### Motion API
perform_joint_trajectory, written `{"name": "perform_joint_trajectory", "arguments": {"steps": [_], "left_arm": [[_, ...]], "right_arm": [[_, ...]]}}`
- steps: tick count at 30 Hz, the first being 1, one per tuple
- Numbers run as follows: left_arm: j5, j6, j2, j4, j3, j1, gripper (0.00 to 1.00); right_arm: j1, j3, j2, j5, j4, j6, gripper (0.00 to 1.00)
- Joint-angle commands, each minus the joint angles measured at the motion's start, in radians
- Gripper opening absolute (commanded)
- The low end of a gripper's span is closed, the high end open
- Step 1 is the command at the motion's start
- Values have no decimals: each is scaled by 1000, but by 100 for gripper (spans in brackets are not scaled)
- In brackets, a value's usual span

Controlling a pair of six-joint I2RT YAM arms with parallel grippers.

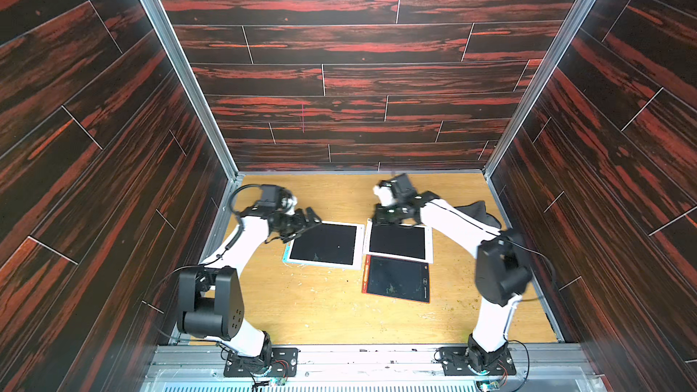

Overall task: Wipe the drawing tablet
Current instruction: Press the button on the drawing tablet.

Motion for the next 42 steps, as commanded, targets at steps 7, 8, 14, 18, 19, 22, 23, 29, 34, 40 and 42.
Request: {"name": "perform_joint_trajectory", "arguments": {"steps": [7,8,14,18,19,22,23,29,34,40,42], "left_arm": [[108,-57,-48,80,-80,86,100],[107,-57,-49,80,-80,86,100],[103,-53,-57,76,-78,86,100],[105,-55,-58,79,-78,89,100],[105,-55,-59,79,-80,89,100],[105,-56,-59,80,-80,89,100],[105,-55,-57,80,-81,89,100],[105,-58,-59,83,-83,89,100],[108,-61,-56,87,-82,89,100],[111,-62,-59,89,-82,89,100],[111,-62,-62,89,-85,89,100]], "right_arm": [[78,159,217,80,-180,20,0],[80,161,227,86,-189,20,0],[91,171,273,90,-219,23,0],[95,169,298,83,-224,31,0],[94,168,304,82,-227,33,0],[98,168,321,75,-232,32,0],[101,168,325,78,-234,29,0],[111,176,363,131,-278,24,0],[138,252,416,256,-378,0,0],[170,411,533,378,-532,-27,0],[176,440,560,385,-557,-31,0]]}}
